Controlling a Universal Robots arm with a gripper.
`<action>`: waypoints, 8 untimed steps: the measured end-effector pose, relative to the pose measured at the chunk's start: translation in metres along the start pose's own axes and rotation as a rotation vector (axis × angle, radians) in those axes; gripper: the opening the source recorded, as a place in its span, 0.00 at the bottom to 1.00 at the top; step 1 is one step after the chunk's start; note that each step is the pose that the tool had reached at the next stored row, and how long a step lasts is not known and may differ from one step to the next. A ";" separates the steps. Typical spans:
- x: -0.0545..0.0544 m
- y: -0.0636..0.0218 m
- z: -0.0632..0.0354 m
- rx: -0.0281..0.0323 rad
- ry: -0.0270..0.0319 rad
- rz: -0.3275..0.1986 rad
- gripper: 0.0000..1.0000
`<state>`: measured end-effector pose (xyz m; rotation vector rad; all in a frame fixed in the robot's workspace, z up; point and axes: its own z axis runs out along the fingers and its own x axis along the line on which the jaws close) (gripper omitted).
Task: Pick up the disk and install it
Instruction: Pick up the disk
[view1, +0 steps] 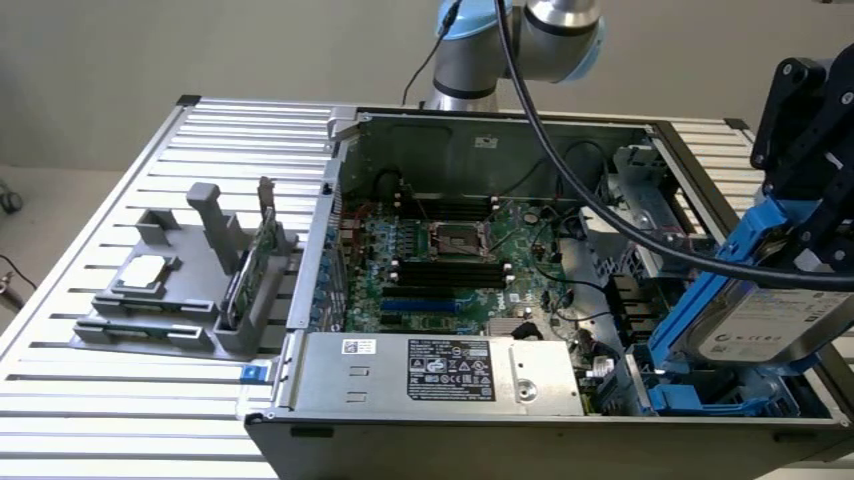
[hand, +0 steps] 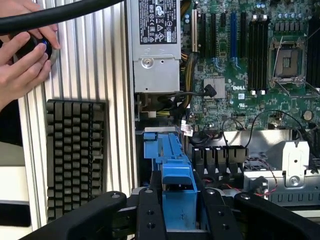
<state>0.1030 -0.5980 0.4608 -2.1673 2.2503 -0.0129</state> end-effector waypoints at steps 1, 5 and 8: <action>0.000 -0.0007 0.0010 0.0005 -0.0003 -0.002 0.33; 0.000 -0.0010 0.0022 0.0018 -0.0016 -0.005 0.33; 0.000 -0.0011 0.0022 0.0019 -0.0018 -0.005 0.33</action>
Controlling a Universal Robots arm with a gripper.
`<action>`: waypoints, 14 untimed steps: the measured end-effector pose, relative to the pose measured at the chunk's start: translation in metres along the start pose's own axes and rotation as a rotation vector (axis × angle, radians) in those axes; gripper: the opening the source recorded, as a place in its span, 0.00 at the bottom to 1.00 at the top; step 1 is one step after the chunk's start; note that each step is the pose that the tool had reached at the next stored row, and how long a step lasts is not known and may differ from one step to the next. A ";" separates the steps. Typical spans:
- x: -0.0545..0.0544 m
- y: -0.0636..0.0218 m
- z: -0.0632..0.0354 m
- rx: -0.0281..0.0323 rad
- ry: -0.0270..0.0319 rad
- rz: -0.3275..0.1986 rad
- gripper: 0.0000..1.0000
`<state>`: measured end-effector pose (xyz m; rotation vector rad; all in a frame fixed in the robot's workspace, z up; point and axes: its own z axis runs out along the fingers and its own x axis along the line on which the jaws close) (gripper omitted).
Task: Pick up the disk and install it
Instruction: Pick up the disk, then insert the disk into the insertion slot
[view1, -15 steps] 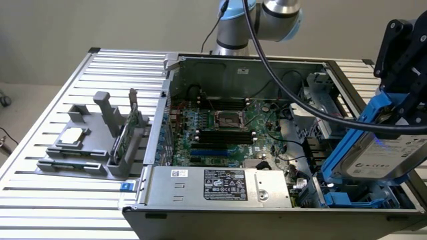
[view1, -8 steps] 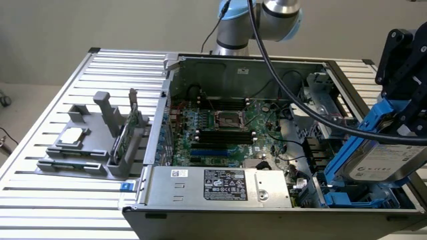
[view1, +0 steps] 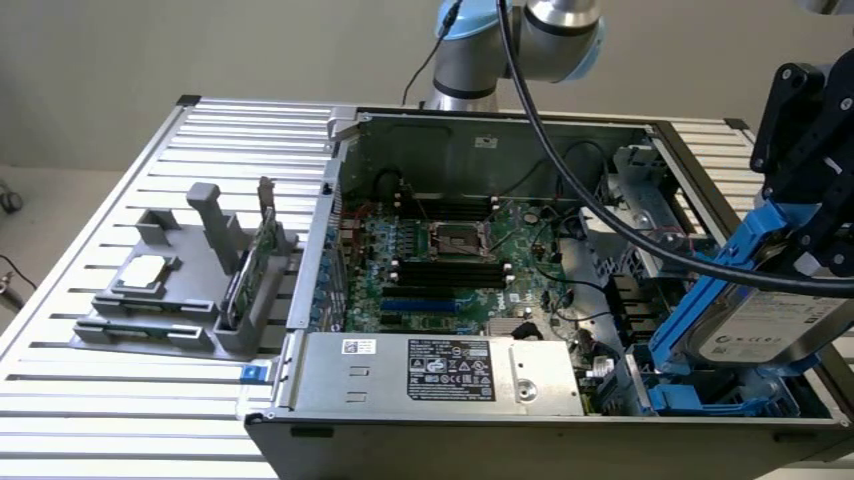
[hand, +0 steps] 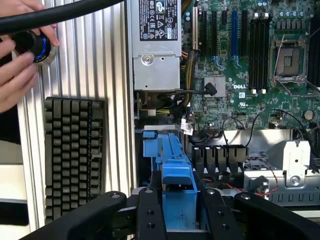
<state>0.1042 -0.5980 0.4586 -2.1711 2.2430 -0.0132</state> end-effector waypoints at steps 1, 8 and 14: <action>0.000 0.0000 0.0000 0.0000 0.0000 0.000 0.33; 0.000 0.0000 0.0000 0.0000 -0.0001 0.000 0.33; 0.000 0.0001 0.0004 0.0000 -0.0002 0.000 0.33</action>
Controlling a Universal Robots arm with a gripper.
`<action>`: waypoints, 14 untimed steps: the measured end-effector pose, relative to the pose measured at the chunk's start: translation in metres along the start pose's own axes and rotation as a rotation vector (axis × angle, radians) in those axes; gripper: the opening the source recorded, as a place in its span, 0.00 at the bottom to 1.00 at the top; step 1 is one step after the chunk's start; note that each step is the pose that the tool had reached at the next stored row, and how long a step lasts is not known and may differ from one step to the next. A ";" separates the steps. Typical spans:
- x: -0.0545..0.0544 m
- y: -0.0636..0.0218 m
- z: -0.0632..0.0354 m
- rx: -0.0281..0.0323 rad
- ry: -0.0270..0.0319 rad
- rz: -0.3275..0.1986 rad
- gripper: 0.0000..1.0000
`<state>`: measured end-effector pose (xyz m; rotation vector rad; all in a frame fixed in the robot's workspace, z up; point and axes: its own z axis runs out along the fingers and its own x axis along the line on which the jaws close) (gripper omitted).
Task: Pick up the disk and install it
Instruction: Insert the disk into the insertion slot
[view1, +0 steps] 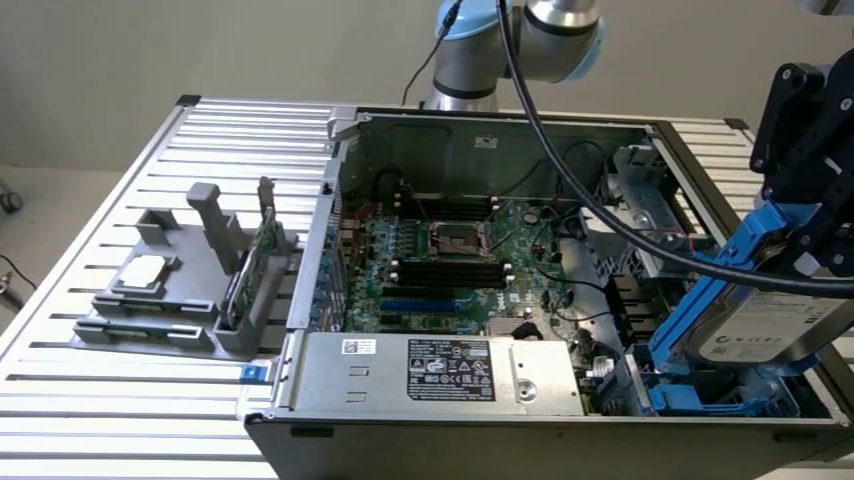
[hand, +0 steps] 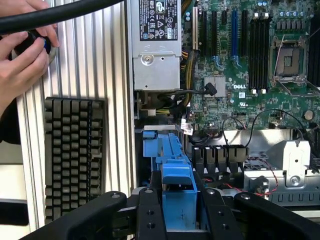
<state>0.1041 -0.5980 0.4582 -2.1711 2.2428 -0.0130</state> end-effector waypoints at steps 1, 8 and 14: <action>0.000 0.0000 0.0005 0.0000 -0.0004 0.000 0.33; 0.000 0.0001 0.0030 -0.0041 -0.0118 -0.022 0.33; 0.000 0.0000 0.0076 -0.0068 -0.0197 -0.032 0.33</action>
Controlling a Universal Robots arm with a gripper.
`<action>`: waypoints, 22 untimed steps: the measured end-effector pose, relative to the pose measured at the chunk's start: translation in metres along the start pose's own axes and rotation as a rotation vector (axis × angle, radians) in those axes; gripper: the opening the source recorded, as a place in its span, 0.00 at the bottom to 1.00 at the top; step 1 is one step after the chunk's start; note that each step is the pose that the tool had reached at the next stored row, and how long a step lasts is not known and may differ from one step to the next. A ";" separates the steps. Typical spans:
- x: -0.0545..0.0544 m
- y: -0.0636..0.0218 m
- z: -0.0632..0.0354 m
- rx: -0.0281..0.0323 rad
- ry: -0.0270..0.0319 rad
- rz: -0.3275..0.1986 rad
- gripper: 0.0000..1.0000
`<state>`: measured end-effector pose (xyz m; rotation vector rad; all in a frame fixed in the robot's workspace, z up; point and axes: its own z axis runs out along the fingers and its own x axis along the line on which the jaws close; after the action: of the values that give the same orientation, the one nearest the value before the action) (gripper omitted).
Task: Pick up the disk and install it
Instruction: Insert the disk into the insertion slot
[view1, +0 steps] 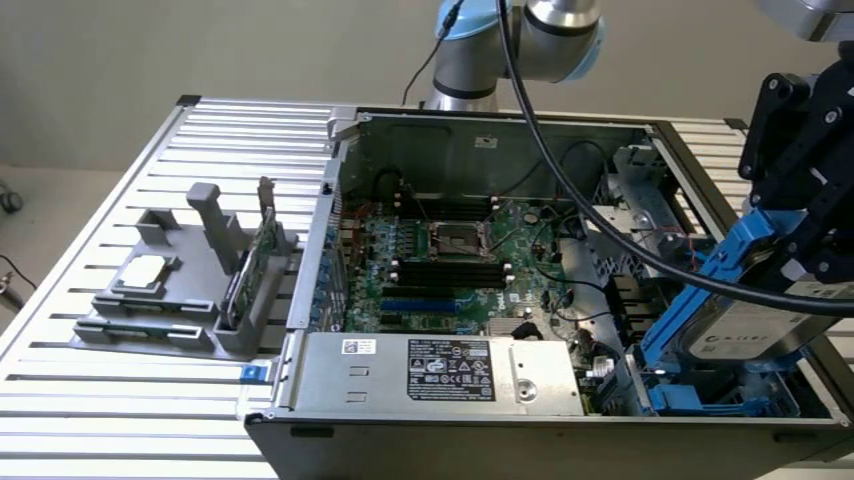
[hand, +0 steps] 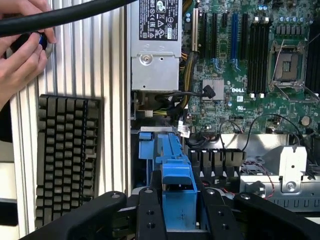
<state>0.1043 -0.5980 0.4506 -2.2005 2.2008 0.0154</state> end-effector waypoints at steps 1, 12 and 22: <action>0.000 -0.0002 0.0008 -0.0004 -0.0018 0.000 0.33; 0.005 -0.0025 0.0061 -0.0039 -0.0264 0.000 0.33; 0.008 -0.0027 0.0071 -0.0091 -0.0288 -0.003 0.33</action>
<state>0.1071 -0.6054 0.4434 -2.1943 2.1866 0.0568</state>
